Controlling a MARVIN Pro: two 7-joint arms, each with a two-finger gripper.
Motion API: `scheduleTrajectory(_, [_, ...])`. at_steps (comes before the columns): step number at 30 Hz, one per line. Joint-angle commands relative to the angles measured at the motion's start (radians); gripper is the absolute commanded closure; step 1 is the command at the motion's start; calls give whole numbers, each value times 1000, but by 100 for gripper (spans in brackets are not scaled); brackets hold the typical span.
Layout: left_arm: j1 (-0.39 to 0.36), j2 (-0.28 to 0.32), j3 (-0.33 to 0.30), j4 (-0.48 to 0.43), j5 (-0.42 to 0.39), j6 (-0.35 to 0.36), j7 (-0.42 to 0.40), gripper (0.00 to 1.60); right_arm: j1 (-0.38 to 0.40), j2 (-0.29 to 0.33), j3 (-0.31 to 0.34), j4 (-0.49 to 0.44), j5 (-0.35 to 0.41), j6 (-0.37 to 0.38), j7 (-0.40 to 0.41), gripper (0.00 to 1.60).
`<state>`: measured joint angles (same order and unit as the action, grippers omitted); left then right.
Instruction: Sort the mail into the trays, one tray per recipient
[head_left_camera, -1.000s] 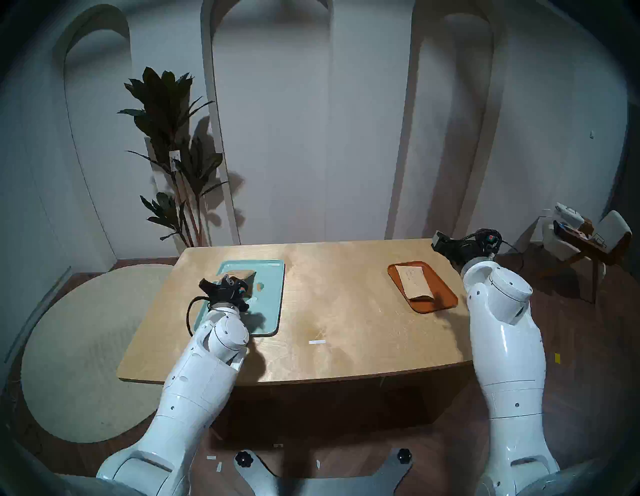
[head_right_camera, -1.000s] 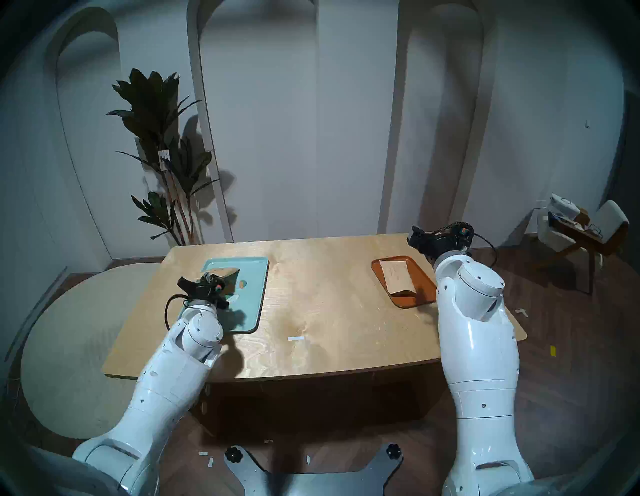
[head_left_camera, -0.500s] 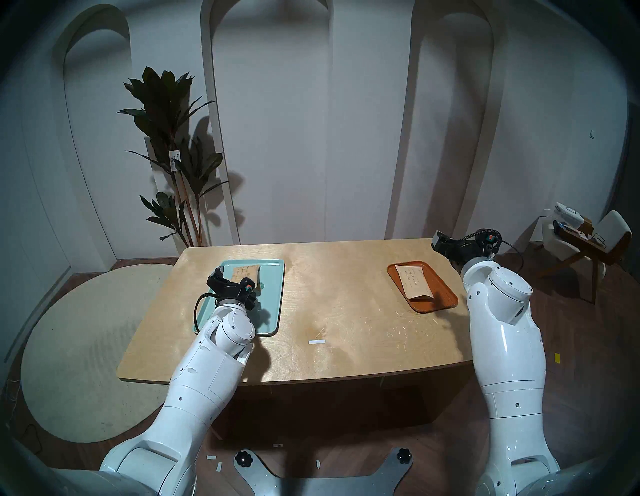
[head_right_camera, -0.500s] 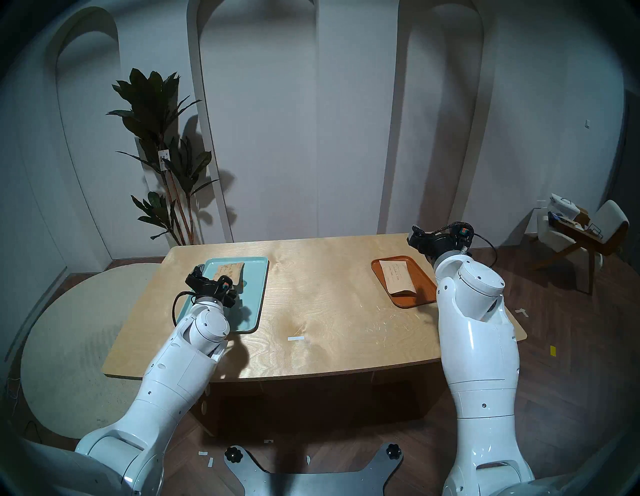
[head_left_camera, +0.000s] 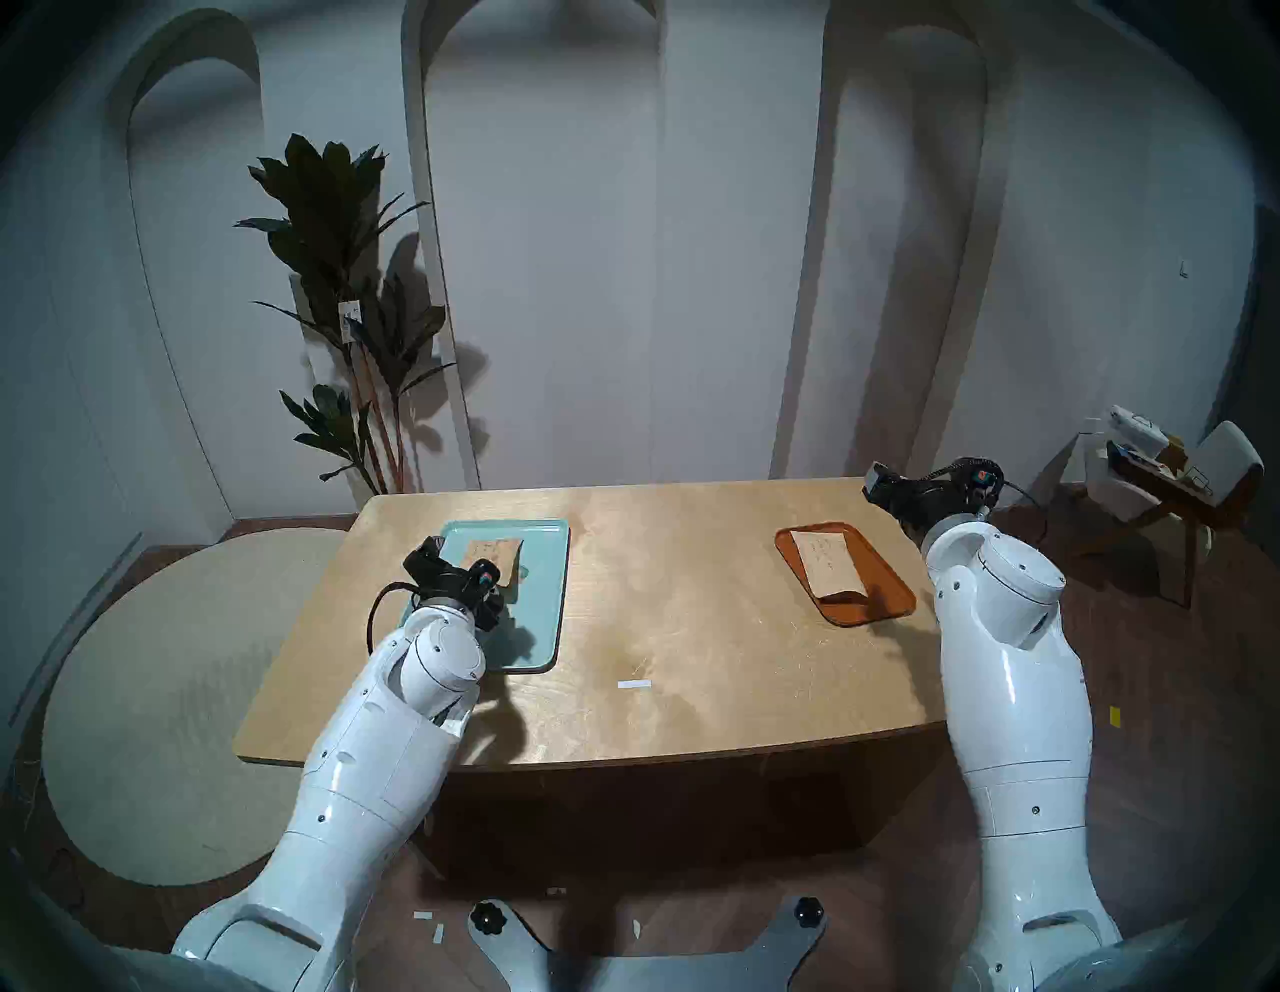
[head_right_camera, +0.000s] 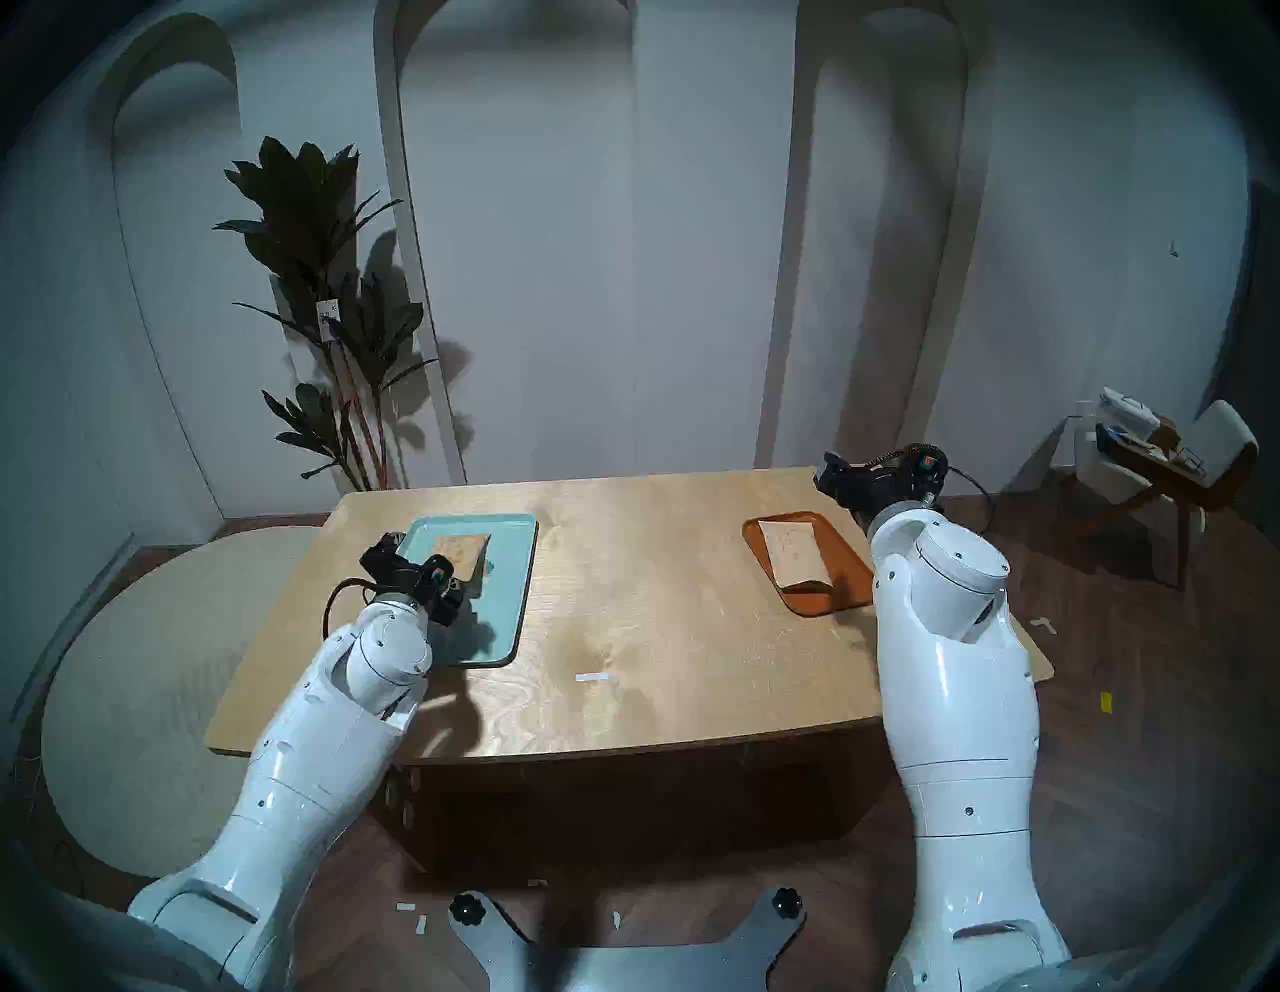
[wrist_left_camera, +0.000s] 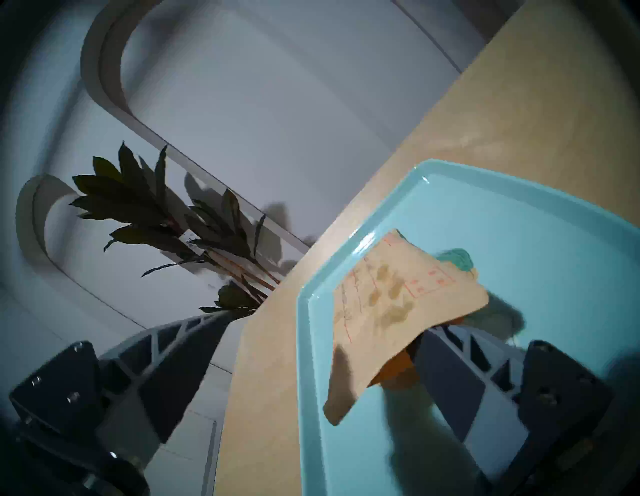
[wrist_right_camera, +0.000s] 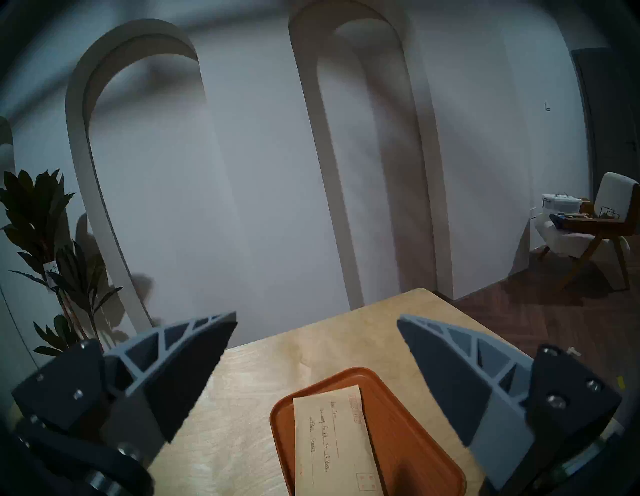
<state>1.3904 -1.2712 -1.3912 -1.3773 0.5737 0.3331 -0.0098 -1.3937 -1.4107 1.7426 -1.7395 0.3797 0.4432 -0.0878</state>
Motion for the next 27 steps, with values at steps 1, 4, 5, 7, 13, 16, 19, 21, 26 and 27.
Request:
scheduleTrajectory(1, [48,88,2,-119,6,43,-121,0,10,0,2,-20,2,-8,1,0])
scheduleTrajectory(4, [63,114,9,-156,12,64,-183,0,10,1,1,-19,2,-8,1,0])
scheduleTrajectory(5, [66,121,10,-169,10,72,-205,0,10,2,1,-19,3,-8,1,0])
scheduleTrajectory(7, [72,139,13,-197,12,84,-249,0,10,2,0,-19,3,-8,0,0])
scheduleTrajectory(13, [86,156,-8,-271,-34,99,-368,0,11,4,-1,-17,5,-7,-1,0])
scheduleTrajectory(16, [102,145,-36,-316,-89,101,-425,0,11,5,-2,-16,5,-7,-2,0])
scheduleTrajectory(19, [103,111,-69,-347,-155,105,-455,0,11,6,-3,-14,6,-6,-3,0])
scheduleTrajectory(21, [106,101,-92,-371,-200,108,-482,0,12,7,-3,-13,6,-6,-3,0])
scheduleTrajectory(26, [115,74,-155,-439,-302,126,-528,0,12,9,-5,-11,8,-6,-4,0])
scheduleTrajectory(27, [116,64,-168,-455,-327,130,-537,0,12,9,-5,-10,8,-6,-5,0])
